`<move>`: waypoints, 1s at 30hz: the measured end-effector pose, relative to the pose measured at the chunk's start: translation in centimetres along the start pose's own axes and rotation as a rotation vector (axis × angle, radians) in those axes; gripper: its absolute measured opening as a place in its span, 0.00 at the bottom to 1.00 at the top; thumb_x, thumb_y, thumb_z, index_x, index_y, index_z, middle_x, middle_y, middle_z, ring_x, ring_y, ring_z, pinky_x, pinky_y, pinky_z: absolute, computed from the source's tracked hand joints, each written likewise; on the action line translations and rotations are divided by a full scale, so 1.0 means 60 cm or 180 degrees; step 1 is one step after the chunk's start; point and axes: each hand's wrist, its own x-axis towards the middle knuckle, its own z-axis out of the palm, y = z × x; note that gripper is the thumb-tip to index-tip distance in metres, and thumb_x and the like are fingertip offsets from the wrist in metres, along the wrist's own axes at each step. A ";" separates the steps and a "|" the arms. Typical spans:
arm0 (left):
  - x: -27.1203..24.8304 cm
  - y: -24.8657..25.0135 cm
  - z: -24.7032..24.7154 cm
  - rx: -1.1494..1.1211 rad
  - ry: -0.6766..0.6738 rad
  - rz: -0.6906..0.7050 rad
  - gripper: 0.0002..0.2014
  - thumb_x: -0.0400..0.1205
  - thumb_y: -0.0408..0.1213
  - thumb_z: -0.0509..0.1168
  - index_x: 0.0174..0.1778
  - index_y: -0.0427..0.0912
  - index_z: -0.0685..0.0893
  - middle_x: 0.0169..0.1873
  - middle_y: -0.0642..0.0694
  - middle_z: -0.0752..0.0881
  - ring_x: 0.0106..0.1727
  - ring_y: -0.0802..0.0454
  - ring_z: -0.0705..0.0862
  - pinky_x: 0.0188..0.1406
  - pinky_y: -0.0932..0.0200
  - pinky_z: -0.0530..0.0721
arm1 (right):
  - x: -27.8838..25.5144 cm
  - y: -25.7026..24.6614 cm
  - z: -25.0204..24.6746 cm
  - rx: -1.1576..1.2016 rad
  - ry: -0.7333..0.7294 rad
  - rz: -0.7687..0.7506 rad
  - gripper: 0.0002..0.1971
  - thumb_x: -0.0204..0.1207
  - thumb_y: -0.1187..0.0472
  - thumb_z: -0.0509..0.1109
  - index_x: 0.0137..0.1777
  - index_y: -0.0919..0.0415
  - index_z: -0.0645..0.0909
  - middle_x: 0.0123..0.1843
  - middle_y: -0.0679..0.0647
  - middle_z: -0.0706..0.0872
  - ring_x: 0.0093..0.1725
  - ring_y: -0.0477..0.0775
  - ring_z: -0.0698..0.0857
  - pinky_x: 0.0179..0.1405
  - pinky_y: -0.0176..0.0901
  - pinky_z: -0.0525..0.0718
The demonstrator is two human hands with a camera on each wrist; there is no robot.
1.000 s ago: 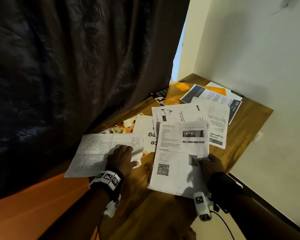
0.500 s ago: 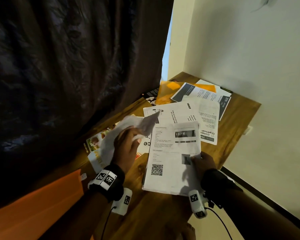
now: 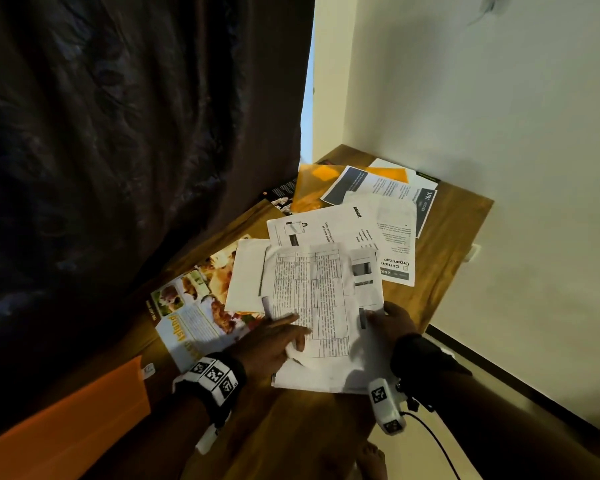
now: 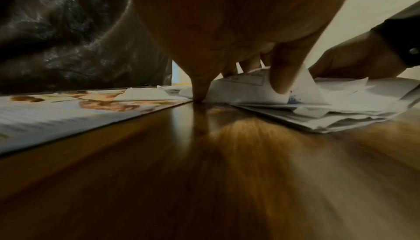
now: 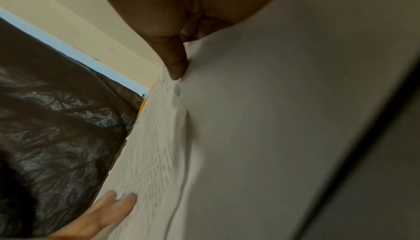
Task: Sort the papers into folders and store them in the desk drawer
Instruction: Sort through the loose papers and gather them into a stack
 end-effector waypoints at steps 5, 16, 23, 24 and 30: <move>0.005 0.008 -0.007 -0.0127 0.0013 0.0182 0.18 0.73 0.39 0.65 0.60 0.55 0.76 0.75 0.59 0.74 0.78 0.56 0.69 0.72 0.51 0.75 | -0.010 -0.017 0.001 -0.0252 -0.0025 0.0099 0.21 0.74 0.43 0.72 0.52 0.63 0.83 0.50 0.58 0.88 0.51 0.61 0.85 0.52 0.53 0.83; 0.048 0.010 0.004 -0.0039 0.0977 -0.0542 0.24 0.80 0.38 0.68 0.72 0.51 0.74 0.78 0.51 0.72 0.82 0.52 0.64 0.84 0.46 0.58 | -0.002 -0.006 -0.008 -0.0202 -0.0225 0.0080 0.14 0.64 0.68 0.79 0.49 0.63 0.82 0.51 0.63 0.89 0.53 0.66 0.87 0.57 0.65 0.86; 0.074 -0.012 0.010 -0.0749 0.1137 -0.1545 0.26 0.78 0.39 0.68 0.73 0.43 0.72 0.69 0.41 0.78 0.69 0.41 0.78 0.70 0.43 0.77 | -0.006 0.000 -0.015 0.0087 -0.0397 -0.0037 0.23 0.66 0.80 0.71 0.61 0.65 0.82 0.57 0.63 0.89 0.57 0.68 0.86 0.59 0.68 0.84; 0.078 -0.013 0.008 -0.0839 0.1164 -0.1569 0.26 0.78 0.39 0.67 0.73 0.44 0.72 0.68 0.42 0.79 0.68 0.41 0.79 0.68 0.42 0.79 | -0.007 0.001 -0.015 0.0203 -0.0368 -0.0048 0.23 0.67 0.82 0.70 0.61 0.66 0.82 0.56 0.65 0.89 0.57 0.69 0.86 0.59 0.68 0.84; 0.098 0.008 -0.017 -0.2436 0.1425 -0.1616 0.23 0.84 0.37 0.64 0.75 0.44 0.70 0.65 0.52 0.82 0.63 0.48 0.83 0.67 0.48 0.81 | -0.012 -0.004 -0.019 0.0617 -0.0314 -0.0219 0.22 0.69 0.85 0.67 0.60 0.67 0.81 0.58 0.67 0.88 0.58 0.70 0.86 0.59 0.66 0.85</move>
